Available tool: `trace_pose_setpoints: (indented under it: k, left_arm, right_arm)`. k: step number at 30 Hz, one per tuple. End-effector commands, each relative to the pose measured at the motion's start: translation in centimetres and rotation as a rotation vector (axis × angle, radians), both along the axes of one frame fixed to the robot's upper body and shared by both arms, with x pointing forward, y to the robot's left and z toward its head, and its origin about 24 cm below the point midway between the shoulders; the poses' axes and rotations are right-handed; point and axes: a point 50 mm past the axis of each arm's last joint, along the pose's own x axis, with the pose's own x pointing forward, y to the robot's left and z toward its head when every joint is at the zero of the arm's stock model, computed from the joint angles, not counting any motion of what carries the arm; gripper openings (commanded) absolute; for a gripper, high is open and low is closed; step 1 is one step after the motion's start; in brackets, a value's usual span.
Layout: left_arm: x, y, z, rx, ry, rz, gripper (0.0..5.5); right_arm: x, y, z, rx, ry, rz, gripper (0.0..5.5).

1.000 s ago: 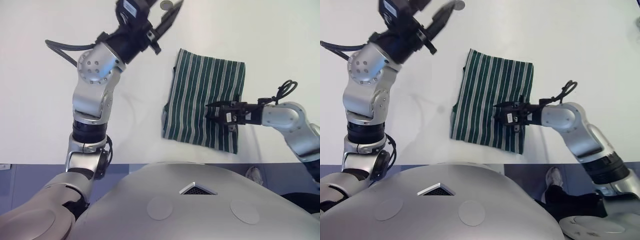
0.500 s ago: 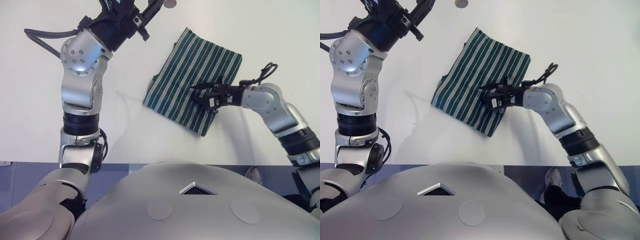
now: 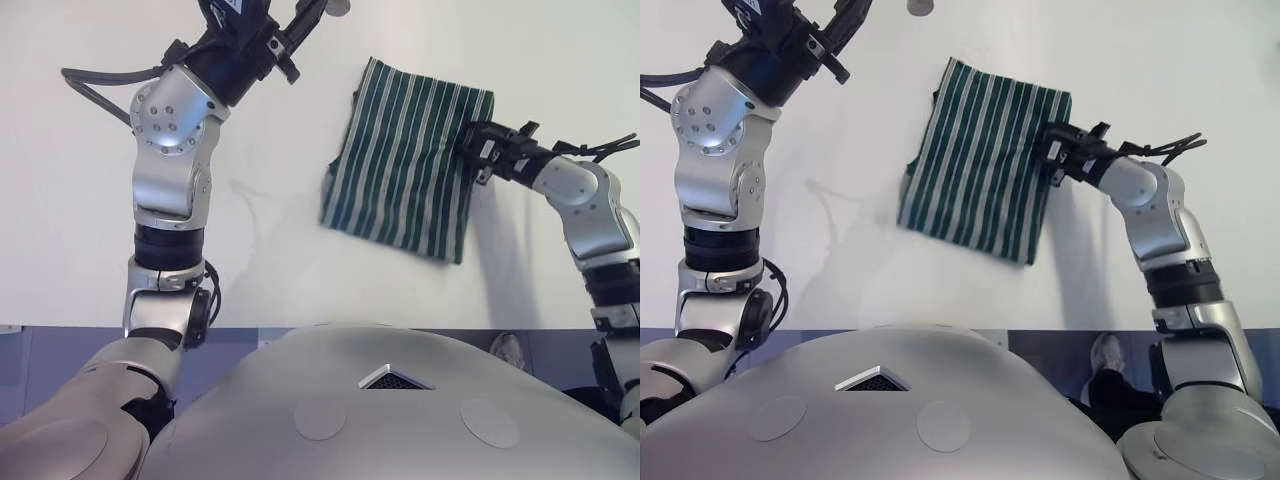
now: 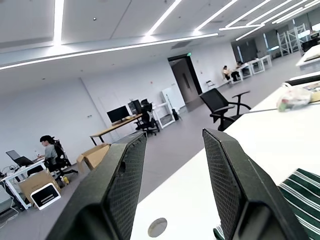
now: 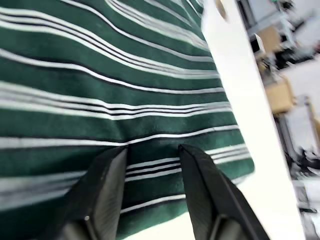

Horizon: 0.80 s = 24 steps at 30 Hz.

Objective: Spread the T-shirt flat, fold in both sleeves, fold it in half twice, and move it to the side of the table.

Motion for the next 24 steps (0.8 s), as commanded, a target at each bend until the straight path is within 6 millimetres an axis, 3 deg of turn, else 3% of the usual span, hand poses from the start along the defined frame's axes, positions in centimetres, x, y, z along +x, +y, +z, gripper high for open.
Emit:
trace_pose_setpoints:
  k: [1,5,8,10,13,16,17,19,22,24]
  left_arm:
    - [-0.3,-0.4,-0.1,-0.001,-0.003,0.002,2.06]
    - [-0.1,-0.5,0.2,-0.014,-0.012,0.008,2.06]
    - [-0.1,-0.5,0.3,-0.023,-0.013,0.017,2.06]
    - [0.0,-0.4,0.2,-0.016,-0.010,0.020,2.06]
    - [0.0,0.2,0.0,0.014,-0.014,0.039,2.06]
    - [-0.7,0.6,-0.1,0.075,-0.025,0.012,2.06]
    - [-1.3,1.1,-0.3,0.119,-0.031,-0.004,2.06]
    - [-2.4,2.4,-1.2,0.200,-0.008,-0.020,2.09]
    - [-5.8,4.4,-4.2,0.289,0.105,-0.095,2.60]
    - [-8.7,6.6,-7.5,0.532,0.046,-0.163,3.03]
  right_arm:
    - [-0.5,2.2,-4.2,-0.084,0.154,0.083,1.89]
    - [0.5,5.7,-4.9,-0.132,0.119,0.290,1.89]
    - [1.2,8.1,-5.2,-0.117,0.095,0.352,1.89]
    - [1.9,9.0,-4.4,-0.075,0.063,0.336,1.89]
    - [3.5,8.9,0.6,0.115,-0.082,0.256,1.89]
    - [2.9,8.7,6.7,0.308,-0.236,0.283,1.89]
    - [2.0,8.2,8.1,0.329,-0.278,0.313,1.89]
    - [0.0,6.9,8.6,0.308,-0.296,0.377,2.13]
    - [-3.8,2.9,6.2,0.172,-0.294,0.431,2.70]
    - [-6.6,-1.5,4.0,0.029,-0.304,0.446,3.15]
